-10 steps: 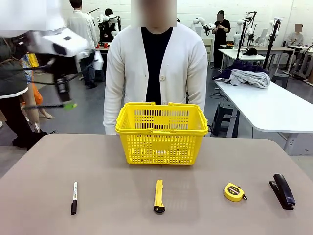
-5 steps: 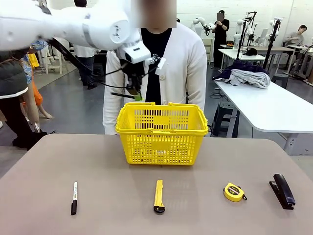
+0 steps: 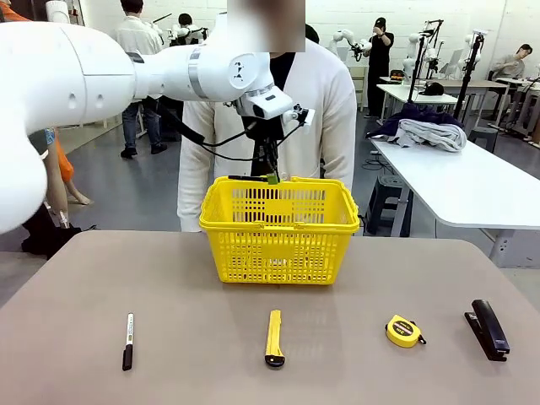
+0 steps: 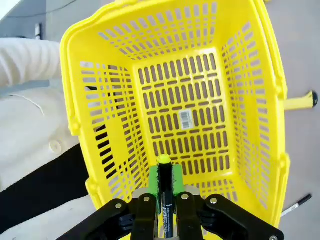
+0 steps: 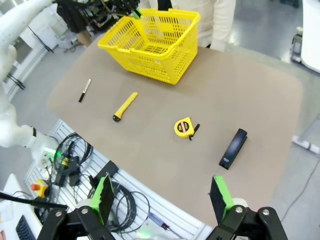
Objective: Place the items the person wants into the basket.
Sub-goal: Pick up the item the person points to and place it in the Market Basket.
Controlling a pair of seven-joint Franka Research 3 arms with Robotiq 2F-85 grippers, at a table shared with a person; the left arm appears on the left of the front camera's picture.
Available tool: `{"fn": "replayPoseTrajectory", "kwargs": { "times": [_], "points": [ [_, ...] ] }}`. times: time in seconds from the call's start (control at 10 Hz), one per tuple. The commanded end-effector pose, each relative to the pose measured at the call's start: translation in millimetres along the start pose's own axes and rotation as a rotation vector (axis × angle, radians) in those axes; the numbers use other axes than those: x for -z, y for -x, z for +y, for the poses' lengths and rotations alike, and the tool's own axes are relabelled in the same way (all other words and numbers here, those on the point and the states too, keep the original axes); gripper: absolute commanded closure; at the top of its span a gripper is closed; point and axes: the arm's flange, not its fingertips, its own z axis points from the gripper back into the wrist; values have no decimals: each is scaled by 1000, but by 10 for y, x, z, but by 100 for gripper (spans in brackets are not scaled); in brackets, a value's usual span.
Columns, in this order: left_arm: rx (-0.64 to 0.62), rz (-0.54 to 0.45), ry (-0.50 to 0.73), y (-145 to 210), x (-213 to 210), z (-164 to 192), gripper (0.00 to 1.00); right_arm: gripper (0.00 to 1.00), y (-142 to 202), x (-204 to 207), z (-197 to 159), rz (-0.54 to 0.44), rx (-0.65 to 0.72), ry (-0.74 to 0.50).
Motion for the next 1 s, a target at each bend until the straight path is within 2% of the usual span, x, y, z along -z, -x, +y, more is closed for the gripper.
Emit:
{"fn": "replayPoseTrajectory", "kwargs": {
  "times": [0.0, 0.4, 0.9],
  "points": [
    [-97, 12, 36, -192, 60, 265, 88, 0, 3, 11, 0, -2, -11, -17],
    [-221, 55, 147, -19, 581, 203, 88, 0, 3, 11, 0, -2, -11, -17],
    [-202, 117, 265, 14, 995, 19, 88, 0, 3, 11, 0, -2, -11, -17]
  ]
}}
